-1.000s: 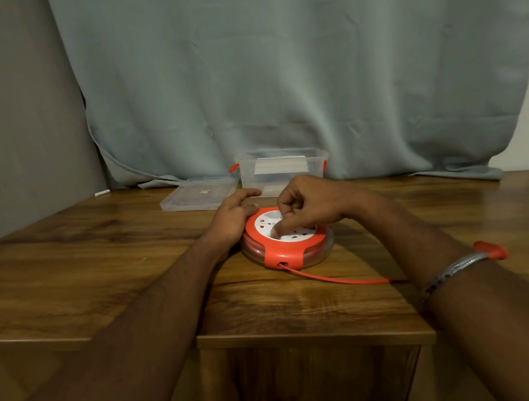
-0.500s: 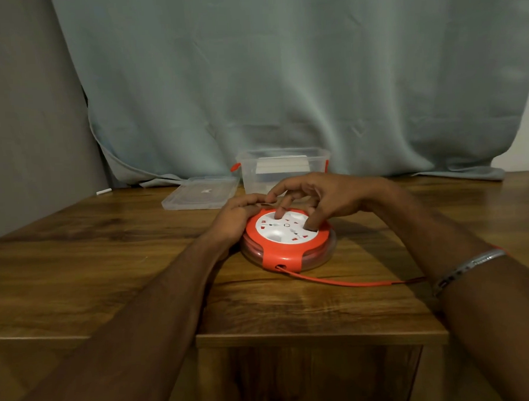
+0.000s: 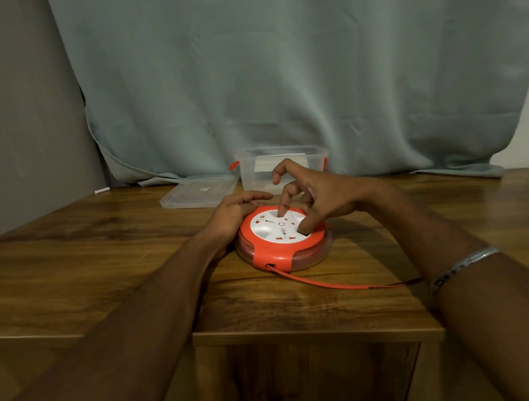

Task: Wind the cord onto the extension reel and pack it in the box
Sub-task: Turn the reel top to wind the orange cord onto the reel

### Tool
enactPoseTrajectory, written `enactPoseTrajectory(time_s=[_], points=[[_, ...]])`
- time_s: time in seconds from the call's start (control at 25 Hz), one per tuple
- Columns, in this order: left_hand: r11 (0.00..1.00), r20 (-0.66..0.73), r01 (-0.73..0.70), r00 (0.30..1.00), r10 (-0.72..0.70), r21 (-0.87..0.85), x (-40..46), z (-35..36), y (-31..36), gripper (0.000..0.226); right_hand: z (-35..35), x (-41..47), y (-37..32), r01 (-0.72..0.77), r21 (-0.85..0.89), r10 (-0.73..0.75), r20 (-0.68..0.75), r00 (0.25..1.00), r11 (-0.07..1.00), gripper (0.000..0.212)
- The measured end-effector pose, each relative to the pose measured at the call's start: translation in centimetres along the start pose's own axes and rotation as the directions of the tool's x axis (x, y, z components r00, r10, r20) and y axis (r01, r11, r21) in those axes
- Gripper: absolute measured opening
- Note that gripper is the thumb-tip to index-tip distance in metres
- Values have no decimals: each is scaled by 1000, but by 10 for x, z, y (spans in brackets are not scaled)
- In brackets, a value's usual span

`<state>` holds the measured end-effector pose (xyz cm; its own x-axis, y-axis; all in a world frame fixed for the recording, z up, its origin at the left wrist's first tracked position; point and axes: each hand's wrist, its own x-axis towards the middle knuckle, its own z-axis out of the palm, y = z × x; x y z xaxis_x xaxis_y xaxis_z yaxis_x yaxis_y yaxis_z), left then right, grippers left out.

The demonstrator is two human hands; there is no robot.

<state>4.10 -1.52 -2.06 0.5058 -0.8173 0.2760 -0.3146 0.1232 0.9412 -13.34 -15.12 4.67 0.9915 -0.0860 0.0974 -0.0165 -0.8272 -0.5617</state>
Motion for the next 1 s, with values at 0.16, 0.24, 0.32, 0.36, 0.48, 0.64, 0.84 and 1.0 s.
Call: enactPoseTrajectory(time_s=[0.16, 0.24, 0.32, 0.36, 0.48, 0.64, 0.84, 1.0], points=[[1000, -26, -9, 1000, 8, -24, -1, 2, 1, 39, 6, 2, 1, -35, -88, 29, -65, 997, 995, 75], [999, -35, -18, 999, 17, -35, -1, 3, 1, 38, 10, 5, 0, -38, -157, 23, -99, 995, 987, 64], [999, -39, -28, 999, 26, -31, -2, 4, 2, 36, 13, 8, -1, -32, -227, 2, -130, 991, 973, 50], [999, -42, -29, 999, 27, -29, -2, 5, 3, 36, 14, 9, -2, -29, -252, -6, -136, 991, 967, 45], [1000, -52, -15, 999, 14, -22, -4, 7, 5, 35, 15, 9, -4, -38, -276, -1, -138, 990, 960, 40], [1000, -66, 0, 998, -1, -13, -5, 8, 7, 33, 19, 11, -4, -74, -284, 27, -168, 985, 956, 44], [1000, -68, 2, 998, -1, 18, -7, 7, 9, 30, 24, 16, -6, -137, -266, 89, -185, 979, 954, 48], [999, -82, -1, 997, 5, 46, -5, 7, 7, 31, 14, 13, -10, -62, -194, 28, -169, 985, 979, 30]])
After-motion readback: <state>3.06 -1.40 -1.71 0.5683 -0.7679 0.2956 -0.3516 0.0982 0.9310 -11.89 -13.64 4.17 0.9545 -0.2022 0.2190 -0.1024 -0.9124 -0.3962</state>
